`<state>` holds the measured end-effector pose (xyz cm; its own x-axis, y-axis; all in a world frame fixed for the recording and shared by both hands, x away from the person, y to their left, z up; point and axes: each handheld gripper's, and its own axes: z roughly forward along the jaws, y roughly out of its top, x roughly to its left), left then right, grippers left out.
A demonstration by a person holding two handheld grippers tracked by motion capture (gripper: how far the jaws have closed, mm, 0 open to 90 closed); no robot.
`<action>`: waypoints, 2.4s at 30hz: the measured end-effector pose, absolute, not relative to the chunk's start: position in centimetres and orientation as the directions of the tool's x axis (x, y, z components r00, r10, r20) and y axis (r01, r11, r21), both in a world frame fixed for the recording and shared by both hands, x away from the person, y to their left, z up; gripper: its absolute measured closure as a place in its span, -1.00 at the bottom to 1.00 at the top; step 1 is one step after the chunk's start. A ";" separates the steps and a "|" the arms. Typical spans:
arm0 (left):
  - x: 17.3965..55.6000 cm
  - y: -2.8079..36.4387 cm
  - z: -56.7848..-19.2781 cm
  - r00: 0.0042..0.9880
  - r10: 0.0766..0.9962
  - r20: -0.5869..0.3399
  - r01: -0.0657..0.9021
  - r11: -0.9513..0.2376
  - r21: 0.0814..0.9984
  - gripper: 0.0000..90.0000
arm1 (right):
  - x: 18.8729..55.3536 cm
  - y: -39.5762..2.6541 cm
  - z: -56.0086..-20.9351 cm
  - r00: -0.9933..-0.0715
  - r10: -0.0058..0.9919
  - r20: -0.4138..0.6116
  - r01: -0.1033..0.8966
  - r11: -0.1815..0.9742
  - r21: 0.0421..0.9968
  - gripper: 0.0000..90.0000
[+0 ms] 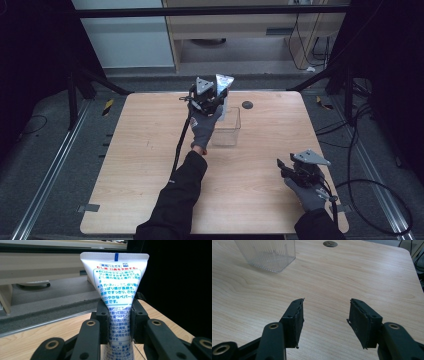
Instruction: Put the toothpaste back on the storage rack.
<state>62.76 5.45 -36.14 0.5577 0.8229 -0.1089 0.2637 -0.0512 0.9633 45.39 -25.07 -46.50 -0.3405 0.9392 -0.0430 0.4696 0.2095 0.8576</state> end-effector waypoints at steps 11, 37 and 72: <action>63.3 5.5 -38.2 0.546 0.832 -0.100 0.288 -0.075 0.955 0.61 | 45.4 -25.0 -46.5 -0.344 0.938 -0.041 0.469 0.209 0.858 0.01; 62.6 5.8 -41.5 0.557 0.825 -0.095 0.300 -0.093 0.949 0.60 | 45.5 -25.0 -46.6 -0.344 0.938 -0.051 0.468 0.218 0.856 0.00; 60.9 6.2 -41.7 0.594 0.799 -0.092 0.322 -0.132 0.937 0.15 | 45.5 -24.7 -46.5 -0.346 0.937 -0.050 0.470 0.219 0.855 -0.03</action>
<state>60.87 6.16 -41.73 0.5944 0.7989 -0.0918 0.3225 -0.1322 0.9373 45.47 -24.74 -46.51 -0.3457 0.9370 -0.0505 0.4696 0.2193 0.8552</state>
